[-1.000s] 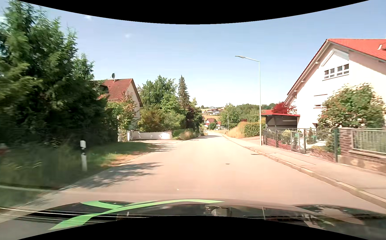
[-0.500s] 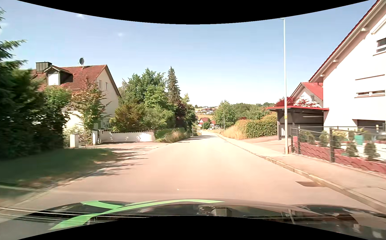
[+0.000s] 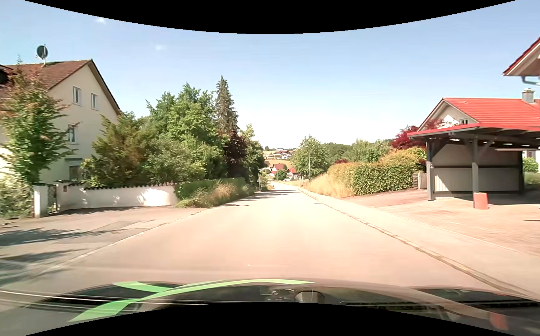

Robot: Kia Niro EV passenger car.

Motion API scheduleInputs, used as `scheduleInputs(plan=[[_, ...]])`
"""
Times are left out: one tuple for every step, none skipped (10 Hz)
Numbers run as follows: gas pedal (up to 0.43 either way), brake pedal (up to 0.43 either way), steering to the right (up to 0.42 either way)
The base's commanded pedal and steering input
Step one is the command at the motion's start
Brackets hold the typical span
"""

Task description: Follow the waypoints while adhering to traffic rules and regulations

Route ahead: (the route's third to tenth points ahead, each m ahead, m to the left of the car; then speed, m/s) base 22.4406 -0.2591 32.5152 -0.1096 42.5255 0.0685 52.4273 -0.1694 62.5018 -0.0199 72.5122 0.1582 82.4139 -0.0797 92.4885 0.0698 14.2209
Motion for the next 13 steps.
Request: scheduleInputs(plan=[[0.079,0.000,0.013],[0.079,0.000,0.012],[0.079,0.000,0.009],[0.079,0.000,0.004],[0.059,0.000,0.003],[0.047,0.000,0.003],[0.047,0.000,0.003],[0.000,0.000,0.002],[0.000,0.000,-0.001],[0.000,0.000,-0.002],[0.000,0.000,-0.003],[0.000,0.000,-0.003],[0.000,0.000,-0.003]])
